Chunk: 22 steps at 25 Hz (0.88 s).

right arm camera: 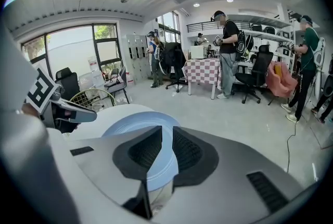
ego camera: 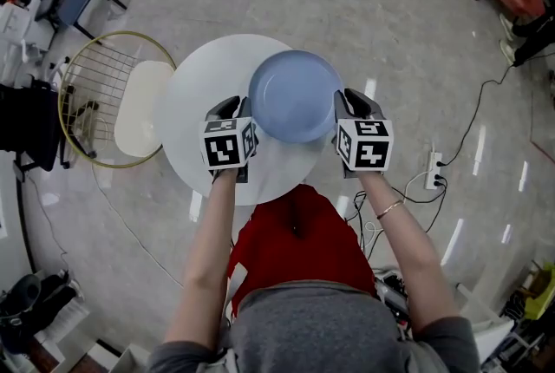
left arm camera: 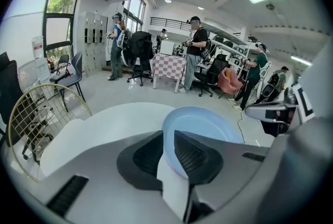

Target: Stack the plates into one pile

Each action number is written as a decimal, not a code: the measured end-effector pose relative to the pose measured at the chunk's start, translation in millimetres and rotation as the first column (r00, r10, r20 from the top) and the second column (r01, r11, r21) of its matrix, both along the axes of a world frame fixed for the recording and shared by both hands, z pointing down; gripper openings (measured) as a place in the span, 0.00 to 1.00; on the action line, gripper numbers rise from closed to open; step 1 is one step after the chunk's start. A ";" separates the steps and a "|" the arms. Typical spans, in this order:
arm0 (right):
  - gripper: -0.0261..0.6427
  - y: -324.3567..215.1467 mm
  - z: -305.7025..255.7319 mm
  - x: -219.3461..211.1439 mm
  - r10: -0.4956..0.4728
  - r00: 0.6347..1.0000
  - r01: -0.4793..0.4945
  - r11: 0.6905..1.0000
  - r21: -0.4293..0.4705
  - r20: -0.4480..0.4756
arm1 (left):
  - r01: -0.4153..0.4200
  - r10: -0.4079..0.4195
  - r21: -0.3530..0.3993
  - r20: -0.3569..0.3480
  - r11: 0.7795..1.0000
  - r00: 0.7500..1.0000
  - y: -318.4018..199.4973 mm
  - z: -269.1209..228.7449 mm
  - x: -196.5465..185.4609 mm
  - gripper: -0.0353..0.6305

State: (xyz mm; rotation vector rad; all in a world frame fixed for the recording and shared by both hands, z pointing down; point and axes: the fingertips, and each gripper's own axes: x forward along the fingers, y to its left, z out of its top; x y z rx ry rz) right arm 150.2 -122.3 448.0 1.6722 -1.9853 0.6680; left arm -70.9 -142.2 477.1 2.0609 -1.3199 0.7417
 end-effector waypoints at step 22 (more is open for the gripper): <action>0.10 71.9 -93.9 -29.7 -0.004 0.981 -0.047 0.965 0.258 0.193 | -0.053 0.099 0.274 -0.156 0.960 0.983 61.0 -92.9 -3.4 0.08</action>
